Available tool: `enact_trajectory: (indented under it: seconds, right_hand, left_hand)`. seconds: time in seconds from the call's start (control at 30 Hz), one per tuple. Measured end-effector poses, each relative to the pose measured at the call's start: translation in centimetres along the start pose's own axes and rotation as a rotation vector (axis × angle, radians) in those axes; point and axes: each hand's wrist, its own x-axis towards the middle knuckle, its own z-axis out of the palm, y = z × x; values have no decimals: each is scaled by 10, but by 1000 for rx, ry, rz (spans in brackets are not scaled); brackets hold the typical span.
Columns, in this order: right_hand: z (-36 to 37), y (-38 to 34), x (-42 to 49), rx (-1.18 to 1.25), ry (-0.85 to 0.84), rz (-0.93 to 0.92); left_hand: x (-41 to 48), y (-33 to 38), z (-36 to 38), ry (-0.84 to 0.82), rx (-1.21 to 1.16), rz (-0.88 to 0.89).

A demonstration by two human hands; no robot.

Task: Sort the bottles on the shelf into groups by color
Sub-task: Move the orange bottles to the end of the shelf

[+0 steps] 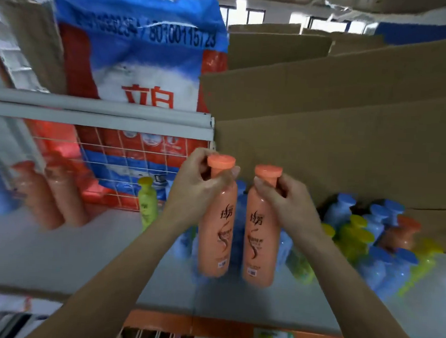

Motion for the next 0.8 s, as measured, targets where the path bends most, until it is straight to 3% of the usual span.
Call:
enact_trajectory:
  seconds: [0.4, 0.63, 0.8]
  right_hand:
    - [196, -22, -26, 115, -145, 8]
    - [274, -15, -20, 56, -256, -14]
    - [314, -6, -3, 54, -313, -46]
  left_hand:
    - [-57, -56, -195, 58, 95, -151]
    - [-73, -83, -269, 171, 136, -201]
    - [-71, -111, -309, 275, 293, -231]
